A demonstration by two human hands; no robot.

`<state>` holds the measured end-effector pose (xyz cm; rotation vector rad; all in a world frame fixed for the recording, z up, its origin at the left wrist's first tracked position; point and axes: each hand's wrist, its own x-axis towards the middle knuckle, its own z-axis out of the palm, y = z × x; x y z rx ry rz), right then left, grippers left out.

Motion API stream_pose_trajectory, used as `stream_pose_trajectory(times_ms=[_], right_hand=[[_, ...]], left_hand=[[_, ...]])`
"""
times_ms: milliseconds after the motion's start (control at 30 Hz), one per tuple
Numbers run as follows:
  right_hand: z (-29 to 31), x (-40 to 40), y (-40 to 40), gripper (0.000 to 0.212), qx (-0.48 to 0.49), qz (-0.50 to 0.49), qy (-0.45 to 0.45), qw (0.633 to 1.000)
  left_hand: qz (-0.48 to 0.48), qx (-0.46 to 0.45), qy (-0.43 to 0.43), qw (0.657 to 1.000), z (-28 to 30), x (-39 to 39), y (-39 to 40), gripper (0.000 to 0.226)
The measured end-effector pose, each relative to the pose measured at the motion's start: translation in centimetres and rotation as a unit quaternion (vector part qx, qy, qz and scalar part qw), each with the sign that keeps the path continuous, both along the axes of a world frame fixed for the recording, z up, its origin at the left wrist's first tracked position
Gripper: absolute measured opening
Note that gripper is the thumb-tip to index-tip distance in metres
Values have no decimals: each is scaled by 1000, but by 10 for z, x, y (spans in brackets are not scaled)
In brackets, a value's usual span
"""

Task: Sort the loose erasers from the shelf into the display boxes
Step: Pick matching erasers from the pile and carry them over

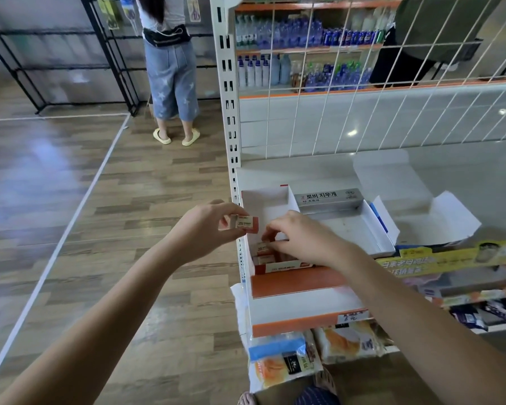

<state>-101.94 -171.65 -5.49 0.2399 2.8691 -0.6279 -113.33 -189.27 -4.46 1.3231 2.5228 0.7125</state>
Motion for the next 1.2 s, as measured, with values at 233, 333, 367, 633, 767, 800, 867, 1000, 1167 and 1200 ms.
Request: stream_pose_trajectory(times_ms=[233,333,367,633,767,800,867,1000,1167,1200], right_hand=[[2,-1,3,19,34,39,25,998],[21,5,15,17,9,8,60,998],[27,8,22,16,4,-25,80,997],[35,19,48,36,33,-133,-50,989],[31,11,43,40,15,-131,-65,989],[31,10,42,40,8,-132,-66,989],[30,7,41,39,-5,-138,-64,988],[26,6,42,34,-41,-152,-56,986],[22,7,43,28,-92,-166,-44,981],[22,6,43,28,-95,-167,-42,980]], left_hand=[[-10,-20,26,999,4,3,10,34],[-24,-27,55,998,7,3,20,36],[-30,-29,62,997,8,3,24,35],[-89,-104,103,985,4,16,69,36],[-96,-136,94,982,-4,17,79,34],[-96,-142,89,981,-5,18,81,33],[-95,-146,78,982,-6,19,83,32],[-98,-155,46,982,-5,17,85,32],[-125,-186,31,974,-1,16,84,33],[-124,-185,32,974,0,15,85,32]])
